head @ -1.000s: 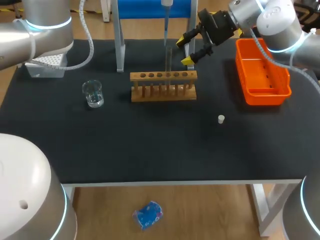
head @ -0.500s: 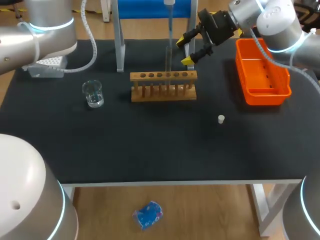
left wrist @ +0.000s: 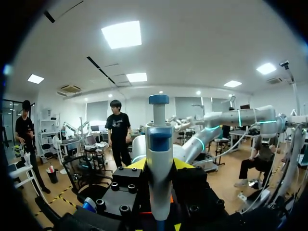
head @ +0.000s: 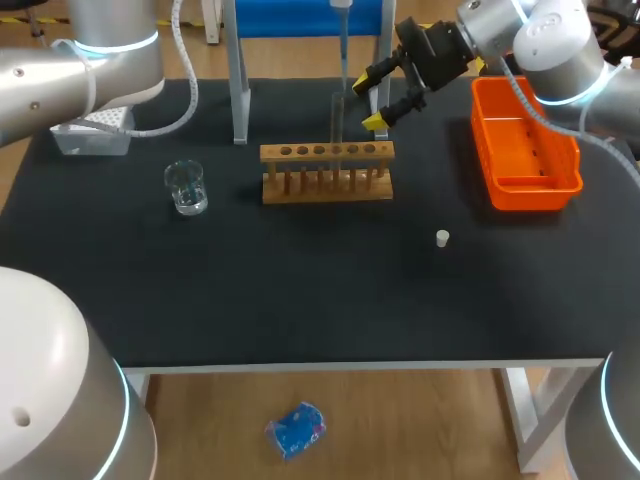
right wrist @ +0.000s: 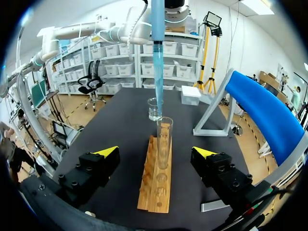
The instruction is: Invert the test tube, pick up the pipette, mount the tip to pipette, aspirate from beaker and dispense into the tube, eject the tip, return the pipette, and cap with the stopper.
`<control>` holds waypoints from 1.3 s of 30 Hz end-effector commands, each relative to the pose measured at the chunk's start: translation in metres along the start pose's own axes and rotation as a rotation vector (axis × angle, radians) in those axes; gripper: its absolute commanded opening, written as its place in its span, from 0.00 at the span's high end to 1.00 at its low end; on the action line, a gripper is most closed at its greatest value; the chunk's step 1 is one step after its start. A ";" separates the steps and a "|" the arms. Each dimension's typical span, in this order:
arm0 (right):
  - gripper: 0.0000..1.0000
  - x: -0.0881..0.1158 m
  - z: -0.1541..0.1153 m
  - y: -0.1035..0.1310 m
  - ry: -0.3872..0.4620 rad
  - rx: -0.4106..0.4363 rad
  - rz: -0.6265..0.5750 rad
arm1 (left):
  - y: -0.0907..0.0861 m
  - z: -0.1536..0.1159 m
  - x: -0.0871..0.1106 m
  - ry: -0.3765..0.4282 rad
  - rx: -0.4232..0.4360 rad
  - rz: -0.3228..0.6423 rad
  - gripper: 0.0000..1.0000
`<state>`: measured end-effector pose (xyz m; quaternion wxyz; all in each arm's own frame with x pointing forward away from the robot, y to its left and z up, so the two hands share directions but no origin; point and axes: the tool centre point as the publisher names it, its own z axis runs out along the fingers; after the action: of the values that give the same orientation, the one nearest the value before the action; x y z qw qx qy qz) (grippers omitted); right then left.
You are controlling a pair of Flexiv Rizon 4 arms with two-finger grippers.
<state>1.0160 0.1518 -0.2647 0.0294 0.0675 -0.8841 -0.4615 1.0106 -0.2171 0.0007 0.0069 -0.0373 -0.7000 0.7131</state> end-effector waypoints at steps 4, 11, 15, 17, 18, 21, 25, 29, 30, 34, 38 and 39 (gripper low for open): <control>0.00 0.000 -0.001 0.000 0.001 0.002 0.000 | 0.006 -0.009 -0.006 0.004 0.006 -0.015 1.00; 0.00 0.000 -0.001 0.000 0.001 0.002 0.000 | 0.016 -0.012 -0.009 -0.003 0.005 -0.040 1.00; 0.00 0.000 -0.001 0.000 0.001 0.002 0.000 | 0.020 -0.012 -0.009 0.002 -0.001 -0.049 1.00; 0.00 0.000 -0.001 0.000 0.001 0.002 0.000 | 0.021 -0.012 -0.009 0.000 -0.010 -0.052 1.00; 0.00 0.000 -0.001 0.000 0.001 0.002 0.000 | 0.022 -0.012 -0.009 0.000 -0.010 -0.053 1.00; 0.00 0.000 -0.001 0.000 0.001 0.002 0.000 | 0.023 -0.013 -0.009 -0.003 -0.014 -0.061 1.00; 0.00 0.000 -0.001 0.000 0.001 0.002 0.000 | 0.024 -0.012 -0.008 0.001 -0.010 -0.073 1.00; 0.00 0.000 -0.001 0.000 0.001 0.002 0.000 | 0.026 -0.010 -0.007 0.003 -0.005 -0.083 1.00; 0.00 0.000 -0.001 0.000 0.001 0.002 0.000 | 0.026 -0.009 -0.007 0.006 -0.003 -0.088 1.00; 0.00 0.000 -0.001 0.000 0.001 0.002 0.000 | 0.027 -0.008 -0.007 0.008 0.002 -0.100 1.00; 0.00 0.000 -0.001 0.000 0.001 0.002 0.000 | 0.028 -0.005 -0.008 0.008 0.006 -0.104 1.00; 0.00 0.000 -0.001 0.000 0.001 0.002 0.000 | 0.028 -0.005 -0.008 0.008 0.008 -0.105 1.00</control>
<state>1.0160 0.1518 -0.2646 0.0293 0.0674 -0.8841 -0.4616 1.0181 -0.2115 -0.0268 0.0456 -0.0027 -0.6986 0.7141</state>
